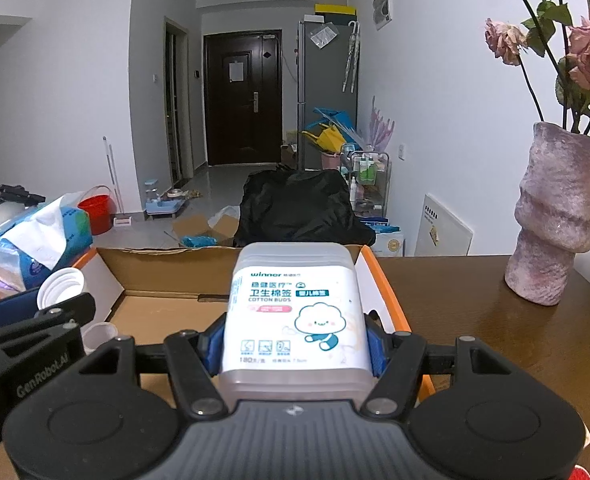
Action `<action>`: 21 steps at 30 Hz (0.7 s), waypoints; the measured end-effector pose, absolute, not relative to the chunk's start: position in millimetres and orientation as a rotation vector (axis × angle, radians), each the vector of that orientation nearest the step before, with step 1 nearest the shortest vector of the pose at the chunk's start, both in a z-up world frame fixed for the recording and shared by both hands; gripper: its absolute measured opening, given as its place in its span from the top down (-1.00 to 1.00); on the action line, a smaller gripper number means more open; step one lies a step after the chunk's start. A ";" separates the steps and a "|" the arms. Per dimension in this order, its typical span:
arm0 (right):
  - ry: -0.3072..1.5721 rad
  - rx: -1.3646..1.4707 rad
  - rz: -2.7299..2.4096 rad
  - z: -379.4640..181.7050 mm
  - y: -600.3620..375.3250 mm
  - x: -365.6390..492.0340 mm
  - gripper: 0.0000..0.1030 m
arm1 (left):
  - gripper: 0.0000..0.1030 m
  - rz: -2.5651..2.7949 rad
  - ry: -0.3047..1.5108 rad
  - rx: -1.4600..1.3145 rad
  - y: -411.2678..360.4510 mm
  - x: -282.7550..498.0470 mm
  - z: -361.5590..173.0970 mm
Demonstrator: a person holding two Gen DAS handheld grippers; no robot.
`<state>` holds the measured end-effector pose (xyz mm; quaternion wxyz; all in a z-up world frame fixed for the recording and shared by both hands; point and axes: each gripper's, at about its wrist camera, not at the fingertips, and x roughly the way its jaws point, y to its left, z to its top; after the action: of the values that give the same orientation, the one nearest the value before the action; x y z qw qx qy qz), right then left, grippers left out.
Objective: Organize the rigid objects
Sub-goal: 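Lower the tub and cap into the box and open both tools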
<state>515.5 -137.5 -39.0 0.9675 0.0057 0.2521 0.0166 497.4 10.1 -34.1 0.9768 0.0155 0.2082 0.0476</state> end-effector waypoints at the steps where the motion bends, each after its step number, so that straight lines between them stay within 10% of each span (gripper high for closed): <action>1: 0.510 0.011 0.033 -39.0 -137.0 517.1 -0.24 | 0.19 0.097 0.422 0.031 10.4 499.4 -34.6; 21: 0.520 -0.019 0.010 -45.4 -130.1 539.0 -0.24 | 0.19 0.082 0.513 0.014 16.6 534.9 -43.2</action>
<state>539.0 -130.1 -45.4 0.9664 -0.0093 0.2570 0.0050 534.9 16.6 -43.2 0.9665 0.0069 0.2534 0.0404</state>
